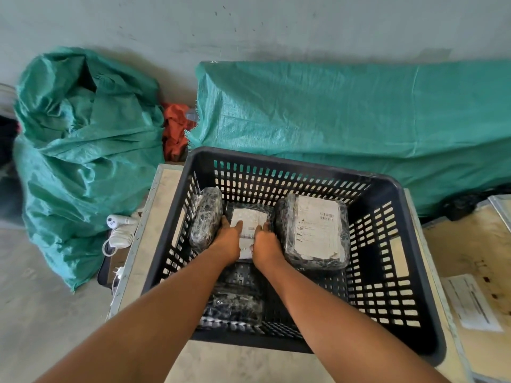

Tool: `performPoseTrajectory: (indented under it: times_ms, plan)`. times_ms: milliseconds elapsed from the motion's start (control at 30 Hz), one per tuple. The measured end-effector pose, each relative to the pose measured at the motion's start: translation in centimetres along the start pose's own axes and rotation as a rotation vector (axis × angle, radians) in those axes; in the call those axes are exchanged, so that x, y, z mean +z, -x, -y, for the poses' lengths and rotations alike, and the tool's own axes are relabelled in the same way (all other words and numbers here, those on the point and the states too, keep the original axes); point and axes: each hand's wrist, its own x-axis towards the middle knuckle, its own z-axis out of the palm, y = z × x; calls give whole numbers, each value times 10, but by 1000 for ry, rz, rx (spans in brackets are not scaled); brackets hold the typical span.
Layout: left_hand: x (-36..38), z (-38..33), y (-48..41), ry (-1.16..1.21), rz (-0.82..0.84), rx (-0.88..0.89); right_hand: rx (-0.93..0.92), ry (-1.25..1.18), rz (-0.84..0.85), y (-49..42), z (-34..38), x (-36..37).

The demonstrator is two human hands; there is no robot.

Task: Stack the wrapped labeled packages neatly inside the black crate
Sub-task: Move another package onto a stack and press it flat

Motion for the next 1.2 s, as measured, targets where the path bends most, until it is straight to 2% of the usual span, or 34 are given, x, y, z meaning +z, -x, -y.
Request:
performPoseTrajectory:
  times_ms: [167,300,400,467,533,567,600,667,767,900,1200]
  plan:
    - [-32,-9,23,194,-46,27,-66,-146,29,9,-3,-5]
    - [-80,-11,58,288,-155,187,-112,-192,72,20,-6,-9]
    - [-120,4,95,415,-352,285,-182,-286,63,28,-1,-14]
    - [-138,21,118,470,-572,345,-201,-388,53,30,11,-20]
    - [-146,40,133,385,-782,331,-215,-489,6,30,29,-26]
    - [-147,49,138,340,-821,287,-223,-536,-11,31,39,-28]
    - [-145,58,142,318,-804,235,-240,-573,-18,32,50,-30]
    - [-138,70,144,354,-664,179,-310,-617,-24,35,69,-29]
    - [-122,81,143,432,-547,203,-389,-593,-40,36,84,-18]
    - [-112,80,139,454,-568,212,-365,-624,-32,36,82,-6]
    - [-105,80,136,487,-595,219,-338,-718,-172,36,72,-2]
